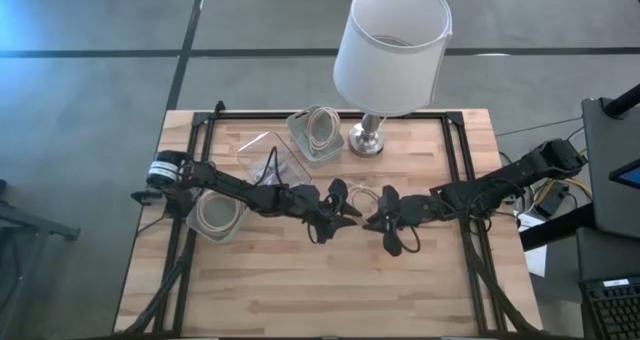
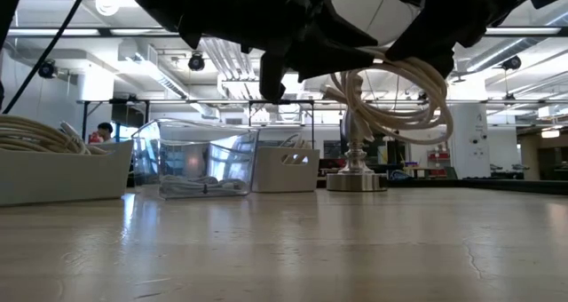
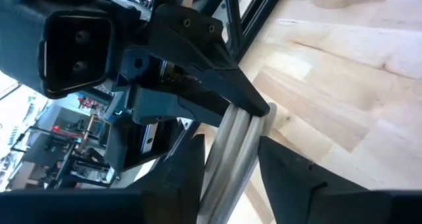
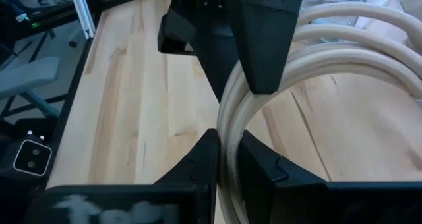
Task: Pick & Place USB Port
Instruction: Put the brown hdmi cable into the right gray bin
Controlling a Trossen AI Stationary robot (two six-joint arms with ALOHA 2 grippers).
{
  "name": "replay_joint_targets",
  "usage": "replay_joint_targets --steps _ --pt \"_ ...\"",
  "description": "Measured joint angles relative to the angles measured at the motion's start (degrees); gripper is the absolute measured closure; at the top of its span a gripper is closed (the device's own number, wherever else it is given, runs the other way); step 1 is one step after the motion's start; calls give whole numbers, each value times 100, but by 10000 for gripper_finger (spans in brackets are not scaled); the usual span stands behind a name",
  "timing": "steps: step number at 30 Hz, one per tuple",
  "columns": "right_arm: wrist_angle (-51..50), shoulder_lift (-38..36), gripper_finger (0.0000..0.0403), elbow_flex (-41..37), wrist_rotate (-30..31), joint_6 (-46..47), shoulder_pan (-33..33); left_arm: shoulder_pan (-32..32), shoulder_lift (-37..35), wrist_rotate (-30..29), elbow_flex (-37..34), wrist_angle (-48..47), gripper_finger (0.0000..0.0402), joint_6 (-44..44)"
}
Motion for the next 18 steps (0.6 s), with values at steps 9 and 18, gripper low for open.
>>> replay_joint_targets --steps 9,18 --pt "144 0 364 61 13 -297 2 2 6 -1 2 -43 231 7" --pt "133 -2 364 57 35 -480 -7 4 11 -1 -2 -61 292 -255"
